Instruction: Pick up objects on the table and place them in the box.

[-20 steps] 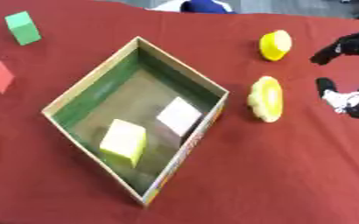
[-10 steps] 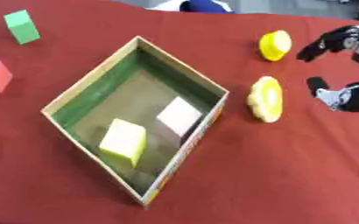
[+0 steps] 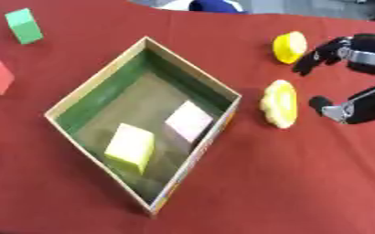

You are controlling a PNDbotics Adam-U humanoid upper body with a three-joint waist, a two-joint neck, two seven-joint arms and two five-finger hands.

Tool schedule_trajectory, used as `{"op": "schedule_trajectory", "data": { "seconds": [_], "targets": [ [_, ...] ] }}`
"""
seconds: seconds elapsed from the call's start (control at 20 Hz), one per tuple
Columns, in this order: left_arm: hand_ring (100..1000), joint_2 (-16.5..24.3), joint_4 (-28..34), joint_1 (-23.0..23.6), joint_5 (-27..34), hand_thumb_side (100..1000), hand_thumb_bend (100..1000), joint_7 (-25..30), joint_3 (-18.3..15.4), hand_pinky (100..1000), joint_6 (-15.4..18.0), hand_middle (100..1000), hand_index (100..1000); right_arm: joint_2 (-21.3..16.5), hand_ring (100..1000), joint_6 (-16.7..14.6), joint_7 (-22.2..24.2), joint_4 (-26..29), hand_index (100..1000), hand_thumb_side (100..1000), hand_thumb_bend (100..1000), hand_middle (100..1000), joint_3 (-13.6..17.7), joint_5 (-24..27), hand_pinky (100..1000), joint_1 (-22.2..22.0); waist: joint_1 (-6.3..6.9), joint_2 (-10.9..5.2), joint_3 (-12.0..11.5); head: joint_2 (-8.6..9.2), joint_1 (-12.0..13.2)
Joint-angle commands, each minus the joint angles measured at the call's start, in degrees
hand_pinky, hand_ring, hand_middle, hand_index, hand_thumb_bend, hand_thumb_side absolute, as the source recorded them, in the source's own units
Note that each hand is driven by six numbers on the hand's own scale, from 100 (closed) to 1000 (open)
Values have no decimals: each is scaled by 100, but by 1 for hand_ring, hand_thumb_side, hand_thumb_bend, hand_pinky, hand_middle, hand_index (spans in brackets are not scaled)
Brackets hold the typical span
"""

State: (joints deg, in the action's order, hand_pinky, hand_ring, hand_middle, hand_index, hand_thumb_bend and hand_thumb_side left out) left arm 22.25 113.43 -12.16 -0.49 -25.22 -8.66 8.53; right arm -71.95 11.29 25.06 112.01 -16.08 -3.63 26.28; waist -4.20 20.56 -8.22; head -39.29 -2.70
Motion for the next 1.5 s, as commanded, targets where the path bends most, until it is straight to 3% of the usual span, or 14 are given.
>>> {"op": "schedule_trajectory", "data": {
  "seconds": [0.05, 0.2, 0.4, 0.8, 1.3, 1.5],
  "targets": [
    [568, 153, 116, -69, 13, 321, 138, 38, 6, 727, 9, 565, 793, -51, 897, 94, 0, -75, 850, 100, 195, 762, -13, 11, 887, 166, 18, -78, -14, 37, -36],
    [568, 151, 116, -75, 23, 311, 136, 48, 13, 728, 7, 565, 793, 53, 899, 126, 3, -210, 851, 100, 171, 769, -114, -113, 888, 326, 18, -53, -29, 37, -76],
    [567, 141, 116, -85, 39, 325, 132, 62, 17, 728, 5, 565, 793, 236, 904, 52, 105, -583, 861, 100, 316, 789, -254, -511, 894, 560, 27, 1, -62, 62, -142],
    [566, 108, 116, -108, 80, 333, 124, 68, 23, 728, 12, 564, 793, 672, 905, -253, 160, -1419, 864, 100, 355, 805, -454, -1304, 895, 976, 48, 176, -123, 151, -186],
    [564, 74, 116, -123, 129, 342, 109, 60, 22, 729, 28, 563, 794, 1014, 908, -617, 296, -2262, 866, 100, 399, 815, -505, -1852, 895, 1219, 72, 377, -204, 217, -219],
    [564, 63, 116, -124, 145, 345, 106, 59, 21, 729, 34, 562, 794, 1117, 896, -755, 399, -2463, 845, 100, 394, 765, -549, -1997, 887, 1267, 74, 426, -228, 228, -219]
  ]
}}
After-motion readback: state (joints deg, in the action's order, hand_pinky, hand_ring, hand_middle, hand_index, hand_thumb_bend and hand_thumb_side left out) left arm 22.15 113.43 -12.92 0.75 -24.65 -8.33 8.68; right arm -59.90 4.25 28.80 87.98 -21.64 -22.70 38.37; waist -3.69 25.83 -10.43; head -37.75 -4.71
